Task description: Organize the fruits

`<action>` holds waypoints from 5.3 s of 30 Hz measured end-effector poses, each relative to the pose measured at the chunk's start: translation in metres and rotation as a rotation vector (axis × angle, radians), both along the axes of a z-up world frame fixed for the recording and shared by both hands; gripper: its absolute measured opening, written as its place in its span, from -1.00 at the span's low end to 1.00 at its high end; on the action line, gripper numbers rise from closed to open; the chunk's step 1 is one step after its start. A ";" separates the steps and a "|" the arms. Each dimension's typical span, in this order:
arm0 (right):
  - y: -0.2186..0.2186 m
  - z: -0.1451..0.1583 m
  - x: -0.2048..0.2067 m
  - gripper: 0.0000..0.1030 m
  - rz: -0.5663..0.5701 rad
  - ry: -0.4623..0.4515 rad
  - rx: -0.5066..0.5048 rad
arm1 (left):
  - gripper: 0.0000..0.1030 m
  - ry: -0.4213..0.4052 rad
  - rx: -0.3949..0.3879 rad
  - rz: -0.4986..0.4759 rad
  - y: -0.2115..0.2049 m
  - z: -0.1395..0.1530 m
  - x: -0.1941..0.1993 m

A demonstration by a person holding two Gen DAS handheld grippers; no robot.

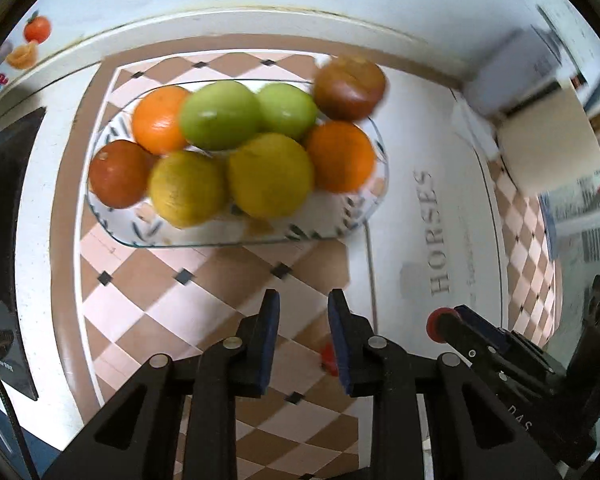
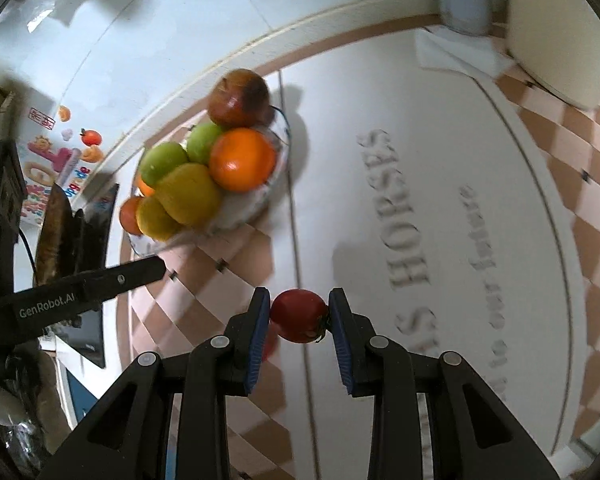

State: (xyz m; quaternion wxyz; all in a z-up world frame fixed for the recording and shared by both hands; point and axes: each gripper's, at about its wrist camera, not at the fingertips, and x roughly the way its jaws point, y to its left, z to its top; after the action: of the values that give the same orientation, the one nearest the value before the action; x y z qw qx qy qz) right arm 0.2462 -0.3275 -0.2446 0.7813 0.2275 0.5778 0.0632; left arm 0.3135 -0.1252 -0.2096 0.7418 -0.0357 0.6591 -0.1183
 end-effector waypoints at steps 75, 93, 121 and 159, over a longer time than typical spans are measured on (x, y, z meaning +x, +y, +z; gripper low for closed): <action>0.025 0.035 0.063 0.89 0.050 -0.022 -0.245 | 0.64 -0.088 0.154 0.169 0.047 -0.002 0.005; 0.056 0.148 -0.031 0.91 -0.008 -0.191 -0.381 | 0.86 -0.327 0.208 0.144 0.076 0.100 -0.072; 0.087 0.315 -0.233 0.94 0.006 -0.440 -0.366 | 0.85 -0.588 0.176 0.115 0.092 0.241 -0.261; 0.071 0.243 -0.080 0.94 0.042 -0.308 -0.385 | 0.85 -0.492 0.255 0.175 0.072 0.189 -0.143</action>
State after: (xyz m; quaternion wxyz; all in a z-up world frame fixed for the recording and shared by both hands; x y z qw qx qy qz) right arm 0.1661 -0.2562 -0.0013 0.8875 0.0500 0.4581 0.0020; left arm 0.1703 -0.0535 -0.0209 0.8854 0.0309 0.4632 0.0249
